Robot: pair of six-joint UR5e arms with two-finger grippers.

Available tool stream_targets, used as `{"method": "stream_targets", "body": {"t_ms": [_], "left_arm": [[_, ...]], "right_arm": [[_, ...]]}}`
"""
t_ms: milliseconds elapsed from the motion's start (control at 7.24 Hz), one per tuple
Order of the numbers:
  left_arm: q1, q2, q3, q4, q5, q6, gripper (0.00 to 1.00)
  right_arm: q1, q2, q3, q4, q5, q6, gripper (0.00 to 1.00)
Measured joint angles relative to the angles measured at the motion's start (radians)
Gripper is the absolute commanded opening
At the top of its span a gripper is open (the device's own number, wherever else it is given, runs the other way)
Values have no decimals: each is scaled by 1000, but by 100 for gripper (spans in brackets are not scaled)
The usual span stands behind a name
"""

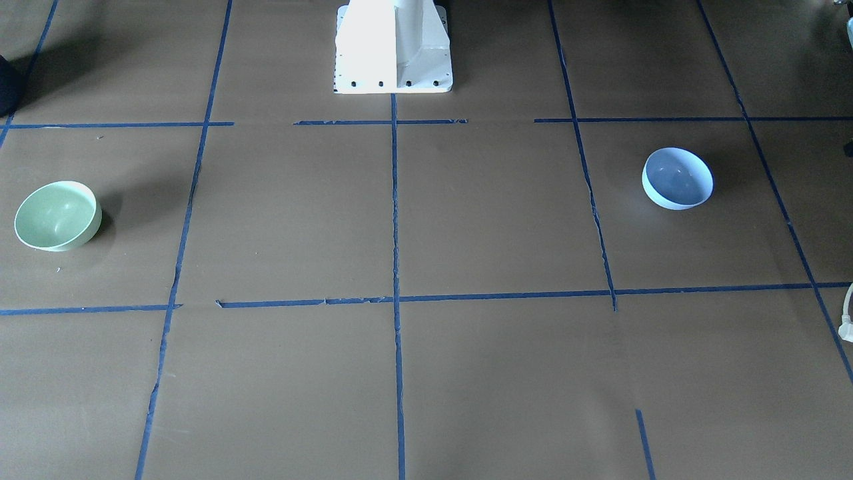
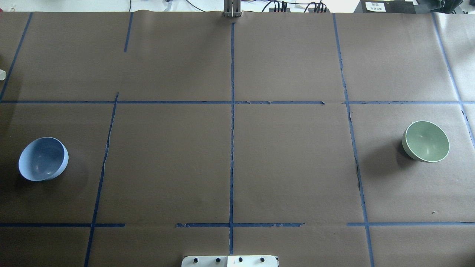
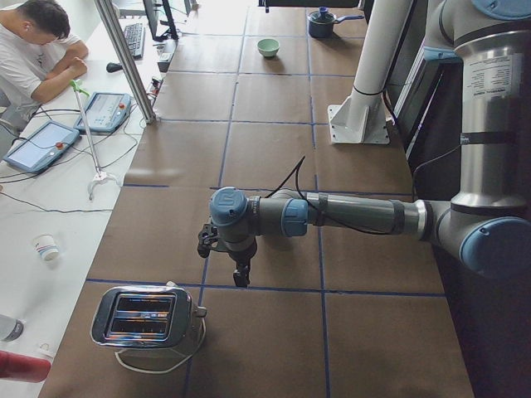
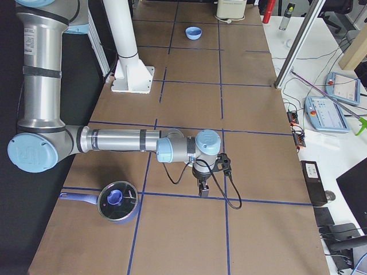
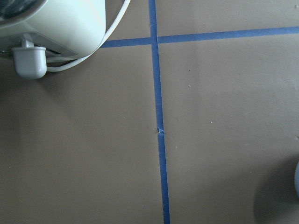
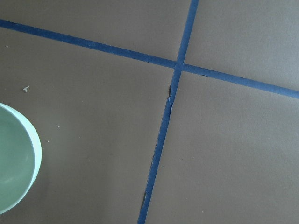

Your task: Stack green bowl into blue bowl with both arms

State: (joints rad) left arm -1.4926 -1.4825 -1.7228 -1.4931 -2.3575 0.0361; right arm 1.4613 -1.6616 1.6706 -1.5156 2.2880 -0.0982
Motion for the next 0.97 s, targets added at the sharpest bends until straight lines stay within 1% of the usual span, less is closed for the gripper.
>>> {"method": "stream_targets", "body": {"t_ms": [553,967], "left_arm": [[1,-16,0,-50,-3,-5,100],[3,-67,4,-154,-7,-10,100]], "right_arm": [[-1,1,-2,16,0,2,100],[-7,11,-3,27,1,7,100]]}}
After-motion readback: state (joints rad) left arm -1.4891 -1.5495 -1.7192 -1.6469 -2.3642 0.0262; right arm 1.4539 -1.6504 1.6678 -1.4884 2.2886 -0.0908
